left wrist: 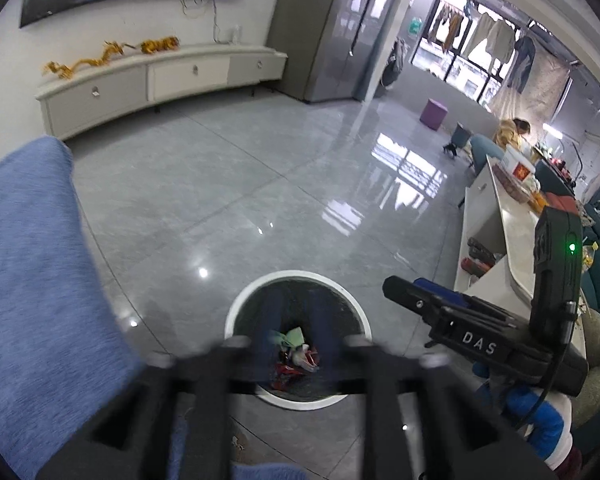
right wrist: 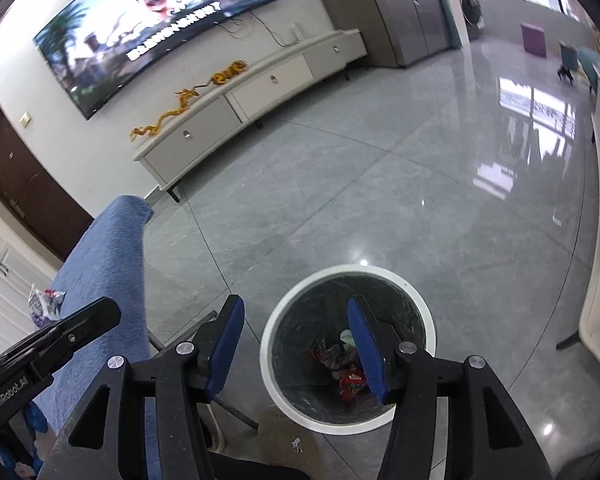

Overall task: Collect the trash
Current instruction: 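Return both open tools to the purple and white bags on the rug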

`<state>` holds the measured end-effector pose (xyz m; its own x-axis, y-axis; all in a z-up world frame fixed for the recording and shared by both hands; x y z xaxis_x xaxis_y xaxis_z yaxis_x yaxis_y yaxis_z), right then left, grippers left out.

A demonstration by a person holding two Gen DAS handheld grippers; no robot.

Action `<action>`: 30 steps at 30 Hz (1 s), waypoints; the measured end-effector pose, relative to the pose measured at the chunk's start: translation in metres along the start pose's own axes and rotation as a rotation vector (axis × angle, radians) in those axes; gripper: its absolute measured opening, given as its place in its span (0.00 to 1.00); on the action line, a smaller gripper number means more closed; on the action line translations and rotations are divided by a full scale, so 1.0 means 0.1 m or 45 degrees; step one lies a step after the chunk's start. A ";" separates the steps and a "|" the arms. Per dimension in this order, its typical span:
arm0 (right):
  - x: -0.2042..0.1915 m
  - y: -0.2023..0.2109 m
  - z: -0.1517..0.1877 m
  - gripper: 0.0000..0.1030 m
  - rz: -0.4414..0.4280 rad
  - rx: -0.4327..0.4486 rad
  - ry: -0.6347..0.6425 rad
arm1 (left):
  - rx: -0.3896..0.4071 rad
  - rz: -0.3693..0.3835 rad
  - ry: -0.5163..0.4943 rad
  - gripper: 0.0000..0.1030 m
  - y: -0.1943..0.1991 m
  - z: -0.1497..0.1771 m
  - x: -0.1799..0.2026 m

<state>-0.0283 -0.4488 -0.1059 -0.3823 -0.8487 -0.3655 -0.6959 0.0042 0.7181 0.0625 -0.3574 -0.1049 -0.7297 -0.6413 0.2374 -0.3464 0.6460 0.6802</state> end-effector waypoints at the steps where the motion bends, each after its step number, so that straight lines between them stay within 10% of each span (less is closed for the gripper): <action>1: -0.06 0.04 -0.01 0.51 -0.003 0.011 0.020 | 0.035 -0.024 0.006 0.60 0.09 -0.01 -0.04; 18: -1.33 0.59 -0.01 0.66 -0.181 0.149 0.321 | 0.345 -0.492 0.095 0.61 1.70 0.14 -0.91; 30: -1.99 0.65 0.19 0.71 -0.265 0.165 0.485 | 0.425 -0.581 0.212 0.61 2.26 0.43 -1.34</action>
<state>-0.0089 -0.2696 0.0023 0.0080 -0.9725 -0.2326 -0.8140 -0.1415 0.5634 0.0566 -0.1076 -0.0123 -0.3698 -0.9241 0.0960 -0.7902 0.3672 0.4906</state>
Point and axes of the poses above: each gripper's, at about its wrist camera, not at the fingertips, and y roughly against the way its jaws point, x to its right, z to its underside, the point moved 9 cm from there along -y, roughly the way its jaws point, and after that the axes turned 2 degrees about x, right-handed, at the moved point
